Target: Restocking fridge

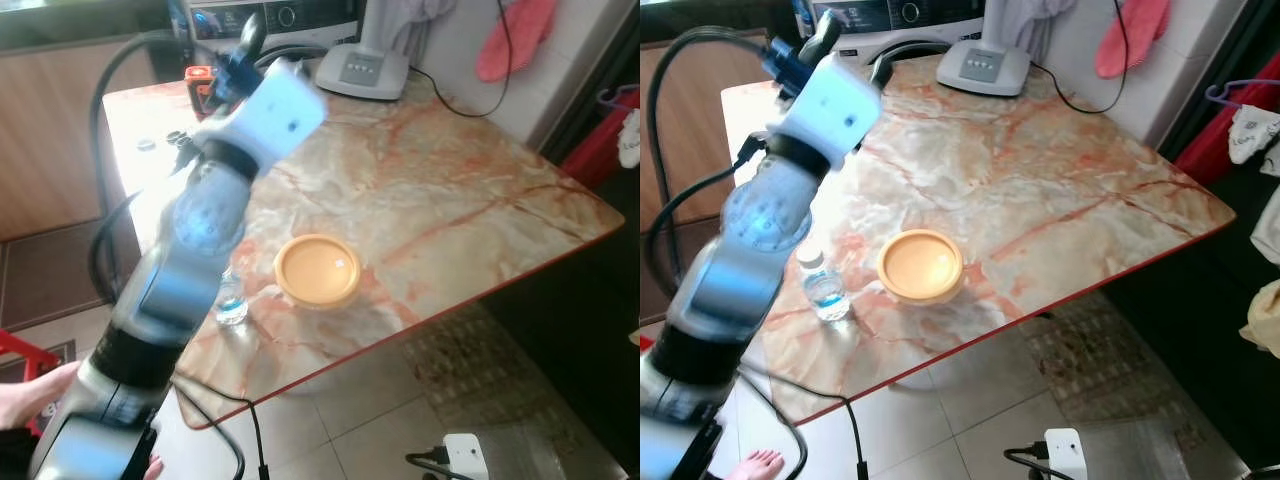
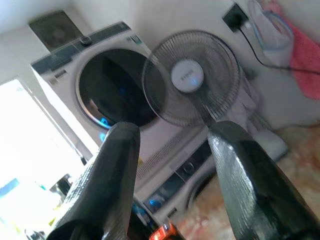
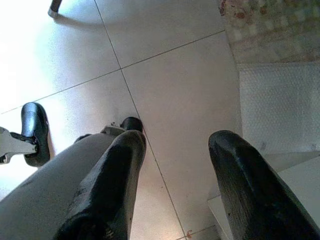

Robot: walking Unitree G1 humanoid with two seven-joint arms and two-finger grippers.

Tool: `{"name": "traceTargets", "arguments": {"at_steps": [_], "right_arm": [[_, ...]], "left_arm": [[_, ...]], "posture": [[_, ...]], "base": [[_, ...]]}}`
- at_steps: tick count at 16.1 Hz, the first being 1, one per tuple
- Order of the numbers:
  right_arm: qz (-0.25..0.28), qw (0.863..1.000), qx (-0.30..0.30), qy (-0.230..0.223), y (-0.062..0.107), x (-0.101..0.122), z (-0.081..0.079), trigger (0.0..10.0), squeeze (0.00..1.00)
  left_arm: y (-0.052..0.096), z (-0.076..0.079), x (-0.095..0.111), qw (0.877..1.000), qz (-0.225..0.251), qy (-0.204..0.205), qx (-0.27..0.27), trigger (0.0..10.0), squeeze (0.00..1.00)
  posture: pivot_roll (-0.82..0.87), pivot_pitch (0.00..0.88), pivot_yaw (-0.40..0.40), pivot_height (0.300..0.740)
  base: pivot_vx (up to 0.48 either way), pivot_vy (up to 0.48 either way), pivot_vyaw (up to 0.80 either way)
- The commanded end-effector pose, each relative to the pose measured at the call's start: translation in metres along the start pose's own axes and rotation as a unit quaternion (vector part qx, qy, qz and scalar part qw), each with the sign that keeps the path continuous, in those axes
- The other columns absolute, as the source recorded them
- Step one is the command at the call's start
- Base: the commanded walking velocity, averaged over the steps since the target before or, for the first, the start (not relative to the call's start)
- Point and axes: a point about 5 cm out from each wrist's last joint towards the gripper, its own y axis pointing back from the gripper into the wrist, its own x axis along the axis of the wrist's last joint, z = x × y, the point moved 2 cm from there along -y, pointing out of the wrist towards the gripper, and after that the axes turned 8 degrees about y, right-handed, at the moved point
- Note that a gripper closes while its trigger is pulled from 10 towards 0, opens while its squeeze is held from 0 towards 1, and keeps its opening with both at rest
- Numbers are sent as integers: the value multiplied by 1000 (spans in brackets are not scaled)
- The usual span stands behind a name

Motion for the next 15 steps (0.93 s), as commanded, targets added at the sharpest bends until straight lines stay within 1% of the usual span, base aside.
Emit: {"name": "traceTargets", "arguments": {"at_steps": [1, 2, 4, 5, 6, 8, 9, 10, 11, 12, 13, 14, 15], "right_arm": [[-8, 1000, -2, -1, 1, -4, 2, 10000, 0], [-3, 1000, 0, -2, 1, -3, 1, 10000, 0], [-3, 1000, 3, 0, 0, -2, 0, 10000, 0], [-4, 1000, 4, 4, 0, -1, 0, 10000, 0], [-5, 1000, 4, 1, 0, -1, -1, 10000, 0], [-3, 1000, 4, -2, 0, -1, -1, 10000, 0], [-3, 1000, 4, -3, 0, -2, -1, 10000, 0], [-3, 1000, 3, -3, 0, -2, -1, 10000, 0], [-4, 1000, 2, -3, 0, -3, 0, 10000, 0], [-5, 1000, 2, -3, 0, -3, 0, 10000, 0], [-7, 1000, 1, -3, 1, -4, 0, 10000, 0], [-7, 1000, 1, -3, 1, -5, 0, 10000, 0], [-7, 1000, 3, 5, 1, -4, 0, 10000, 0]], "left_arm": [[-5, -4, 2, 1000, 13, 4, 14, 10000, 0], [-9, -8, -2, 998, 29, 43, 38, 10000, 0], [-10, -10, 2, 995, 83, 32, 49, 10000, 0], [-13, -17, 1, 990, 110, 42, 75, 10000, 0], [-15, -25, -8, 988, 105, 48, 103, 10000, 0], [-14, -29, -15, 986, 96, 73, 119, 10000, 0], [-8, -21, -19, 988, 90, 84, 95, 10000, 0], [-2, -17, -20, 987, 81, 104, 88, 10000, 0], [5, -14, -20, 984, 66, 137, 91, 10000, 0], [7, -13, -20, 983, 59, 146, 91, 10000, 0], [20, -10, -24, 978, 12, 184, 98, 10000, 0], [29, -8, -27, 972, -16, 209, 102, 10000, 0], [40, -9, -30, 967, -51, 226, 102, 10000, 0]], "posture": [[78, 99, -105, 740], [73, 96, -111, 740], [75, 95, -119, 740], [73, 96, -121, 740], [67, 92, -117, 740], [60, 90, -113, 740], [63, 94, -110, 740], [64, 97, -108, 740], [63, 97, -106, 740], [63, 97, -106, 740], [63, 95, -102, 740], [63, 95, -98, 740], [65, 94, -97, 740]], "base": [[0, 0, 0], [0, 0, 0], [0, 0, 0], [0, 0, 0], [0, 0, 0], [0, 0, 0], [0, 0, 0], [0, 0, 0], [0, 0, 0], [0, 0, 0], [0, 0, 0], [0, 0, 0], [0, 0, 0]]}}
